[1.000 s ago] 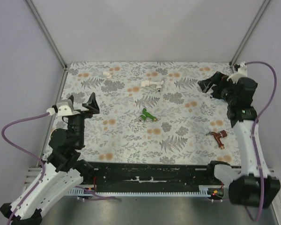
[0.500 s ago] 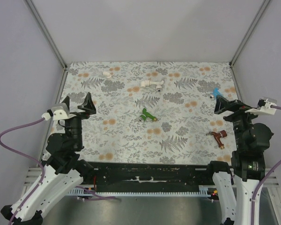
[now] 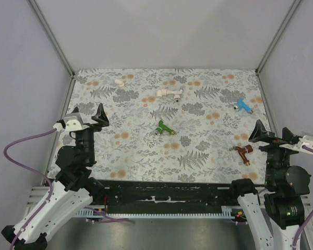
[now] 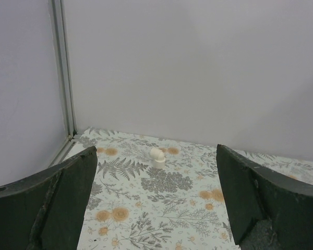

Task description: Install the water faucets

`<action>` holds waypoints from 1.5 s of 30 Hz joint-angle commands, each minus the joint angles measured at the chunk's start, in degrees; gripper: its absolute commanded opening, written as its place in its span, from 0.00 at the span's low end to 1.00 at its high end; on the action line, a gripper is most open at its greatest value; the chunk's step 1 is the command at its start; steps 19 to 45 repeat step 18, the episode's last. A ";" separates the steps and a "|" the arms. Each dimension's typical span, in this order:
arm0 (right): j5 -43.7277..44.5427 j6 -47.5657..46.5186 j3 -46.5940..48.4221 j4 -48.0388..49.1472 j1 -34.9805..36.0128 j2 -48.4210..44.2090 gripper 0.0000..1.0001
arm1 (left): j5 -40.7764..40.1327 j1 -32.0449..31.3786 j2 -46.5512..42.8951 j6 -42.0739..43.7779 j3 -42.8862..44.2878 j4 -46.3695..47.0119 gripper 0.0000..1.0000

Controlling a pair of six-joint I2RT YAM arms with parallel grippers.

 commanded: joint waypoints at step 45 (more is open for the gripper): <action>6.27 -3.12 -11.37 7.20 3.52 -9.34 0.98 | 0.83 0.48 6.90 1.11 -0.54 2.33 0.98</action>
